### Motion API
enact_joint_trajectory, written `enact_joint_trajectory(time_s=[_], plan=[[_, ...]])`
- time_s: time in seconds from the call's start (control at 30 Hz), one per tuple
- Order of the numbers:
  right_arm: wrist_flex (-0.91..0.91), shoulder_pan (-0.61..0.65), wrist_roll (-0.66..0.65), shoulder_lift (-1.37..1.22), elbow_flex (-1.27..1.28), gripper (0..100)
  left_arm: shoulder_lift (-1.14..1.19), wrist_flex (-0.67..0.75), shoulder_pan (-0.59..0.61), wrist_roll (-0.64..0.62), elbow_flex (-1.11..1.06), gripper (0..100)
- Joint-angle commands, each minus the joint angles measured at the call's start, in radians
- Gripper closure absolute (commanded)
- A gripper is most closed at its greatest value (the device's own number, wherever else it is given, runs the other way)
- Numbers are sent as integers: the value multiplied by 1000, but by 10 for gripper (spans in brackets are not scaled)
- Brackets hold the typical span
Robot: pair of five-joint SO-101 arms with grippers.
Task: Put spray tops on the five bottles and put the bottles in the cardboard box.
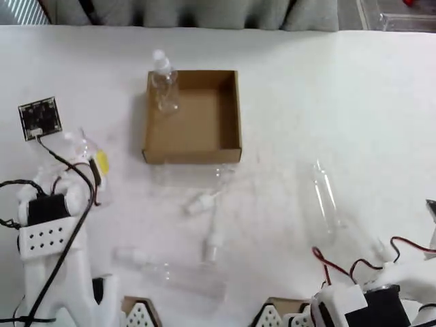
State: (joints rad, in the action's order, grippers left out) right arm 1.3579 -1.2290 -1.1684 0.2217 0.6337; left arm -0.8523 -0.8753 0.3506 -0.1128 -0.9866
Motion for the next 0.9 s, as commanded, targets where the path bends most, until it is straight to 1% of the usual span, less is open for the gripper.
enact_joint_trajectory(time_s=[0.0, 0.1, 0.23, 0.3, 0.4, 0.57, 0.7, 0.77, 0.87], plan=[[-111, 19, -17, 41, 49, 975, -33, 28, -13, 9, 3, 940], [-214, 47, -11, 41, 100, 975, -33, 28, -13, 9, 3, 940], [-331, 64, 147, 41, 115, 975, -33, 28, -13, 9, 3, 940], [-371, 68, 204, 41, 117, 975, -33, 28, -13, 9, 3, 940], [-415, 99, 241, 27, 120, 975, -33, 28, -13, 9, 3, 940], [-452, 157, 328, -87, 49, 975, -33, 28, -13, 9, 3, 940], [-414, 174, 390, -203, -78, 975, -33, 28, -13, 9, 3, 940], [-323, 166, 391, -222, -146, 975, -33, 28, -13, 9, 2, 940], [-176, 122, 390, -208, -213, 975, -33, 28, -13, 9, 2, 940]])
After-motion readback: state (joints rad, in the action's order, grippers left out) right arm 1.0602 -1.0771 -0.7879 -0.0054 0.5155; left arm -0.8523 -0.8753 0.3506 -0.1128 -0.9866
